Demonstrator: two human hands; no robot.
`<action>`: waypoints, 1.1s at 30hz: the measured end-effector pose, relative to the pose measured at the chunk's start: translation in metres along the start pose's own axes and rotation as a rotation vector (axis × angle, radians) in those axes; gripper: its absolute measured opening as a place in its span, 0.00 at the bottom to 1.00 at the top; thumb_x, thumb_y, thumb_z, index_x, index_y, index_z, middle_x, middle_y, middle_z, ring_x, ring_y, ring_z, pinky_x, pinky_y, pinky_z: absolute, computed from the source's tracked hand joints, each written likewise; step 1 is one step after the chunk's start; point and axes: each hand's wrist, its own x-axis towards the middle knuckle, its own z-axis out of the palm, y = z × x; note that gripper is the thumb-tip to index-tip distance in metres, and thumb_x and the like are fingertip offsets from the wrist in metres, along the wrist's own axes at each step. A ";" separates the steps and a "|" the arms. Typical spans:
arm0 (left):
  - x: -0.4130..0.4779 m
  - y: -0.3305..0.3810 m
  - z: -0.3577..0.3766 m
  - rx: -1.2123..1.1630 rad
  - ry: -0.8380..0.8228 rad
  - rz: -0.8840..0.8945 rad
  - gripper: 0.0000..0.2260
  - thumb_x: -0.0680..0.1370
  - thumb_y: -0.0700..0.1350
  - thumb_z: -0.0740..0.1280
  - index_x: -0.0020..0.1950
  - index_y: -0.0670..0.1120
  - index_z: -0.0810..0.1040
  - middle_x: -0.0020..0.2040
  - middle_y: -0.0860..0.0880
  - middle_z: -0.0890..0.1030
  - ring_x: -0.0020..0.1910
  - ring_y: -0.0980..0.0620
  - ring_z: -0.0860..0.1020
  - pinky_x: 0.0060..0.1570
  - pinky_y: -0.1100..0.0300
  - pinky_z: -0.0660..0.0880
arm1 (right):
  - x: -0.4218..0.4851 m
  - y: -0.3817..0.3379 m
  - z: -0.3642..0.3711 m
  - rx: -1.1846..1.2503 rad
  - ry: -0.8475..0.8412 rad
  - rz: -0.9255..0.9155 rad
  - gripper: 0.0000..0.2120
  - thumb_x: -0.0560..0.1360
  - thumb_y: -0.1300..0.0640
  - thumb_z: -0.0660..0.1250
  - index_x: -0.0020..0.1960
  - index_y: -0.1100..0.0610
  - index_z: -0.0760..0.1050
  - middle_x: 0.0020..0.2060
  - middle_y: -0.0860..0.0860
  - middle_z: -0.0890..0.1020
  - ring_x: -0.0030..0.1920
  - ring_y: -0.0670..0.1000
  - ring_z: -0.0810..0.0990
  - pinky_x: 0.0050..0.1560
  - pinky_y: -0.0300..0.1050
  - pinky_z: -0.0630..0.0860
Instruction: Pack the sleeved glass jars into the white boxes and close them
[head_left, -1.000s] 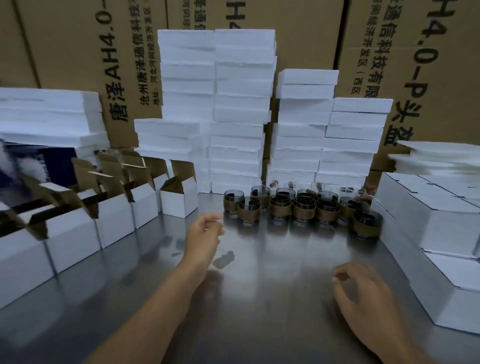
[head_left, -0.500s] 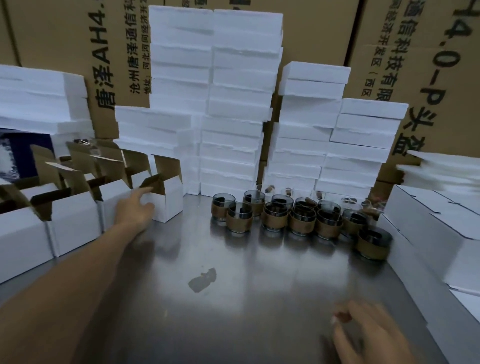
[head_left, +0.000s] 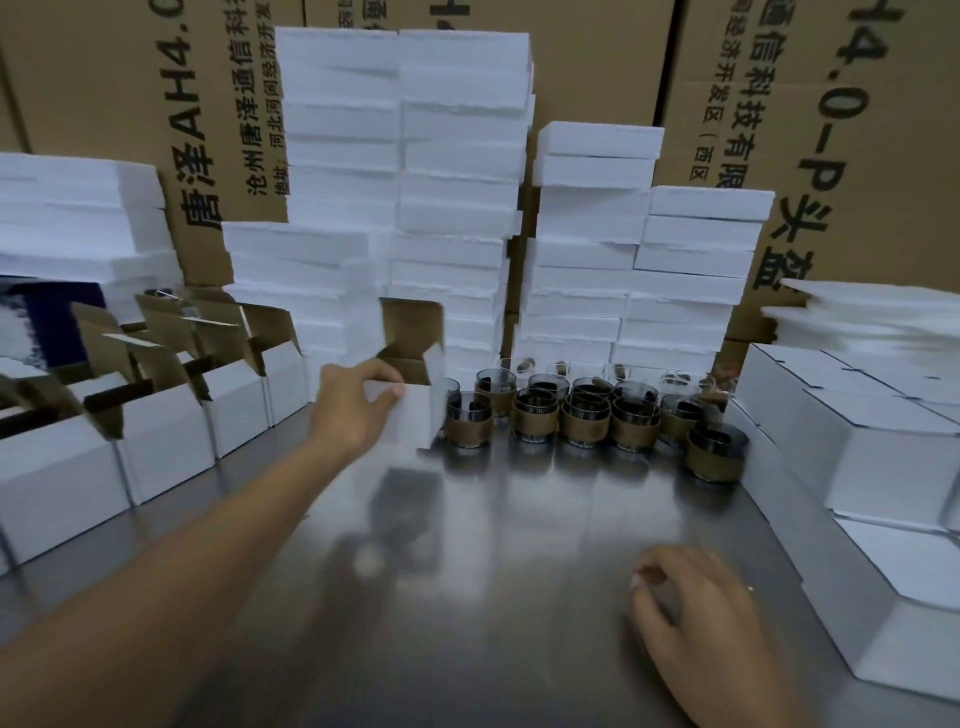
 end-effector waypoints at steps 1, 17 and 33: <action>-0.013 0.016 0.004 -0.032 -0.029 0.030 0.04 0.76 0.45 0.68 0.42 0.54 0.78 0.56 0.42 0.76 0.49 0.46 0.74 0.52 0.57 0.70 | 0.000 -0.001 -0.002 0.019 -0.015 0.010 0.12 0.62 0.68 0.75 0.35 0.55 0.76 0.31 0.49 0.78 0.36 0.57 0.78 0.36 0.49 0.72; -0.172 0.068 0.042 -0.044 -0.057 0.180 0.01 0.75 0.52 0.67 0.45 0.59 0.76 0.52 0.56 0.64 0.48 0.61 0.70 0.41 0.75 0.66 | -0.001 -0.006 -0.014 0.096 -0.081 0.145 0.03 0.74 0.59 0.65 0.44 0.52 0.76 0.39 0.45 0.76 0.45 0.47 0.72 0.41 0.43 0.68; -0.164 0.060 0.066 -0.078 0.151 0.423 0.07 0.73 0.48 0.70 0.44 0.51 0.72 0.38 0.57 0.69 0.27 0.58 0.69 0.30 0.79 0.65 | 0.104 0.045 0.025 0.318 -0.220 0.535 0.23 0.74 0.57 0.67 0.67 0.57 0.66 0.48 0.54 0.77 0.50 0.53 0.75 0.50 0.46 0.71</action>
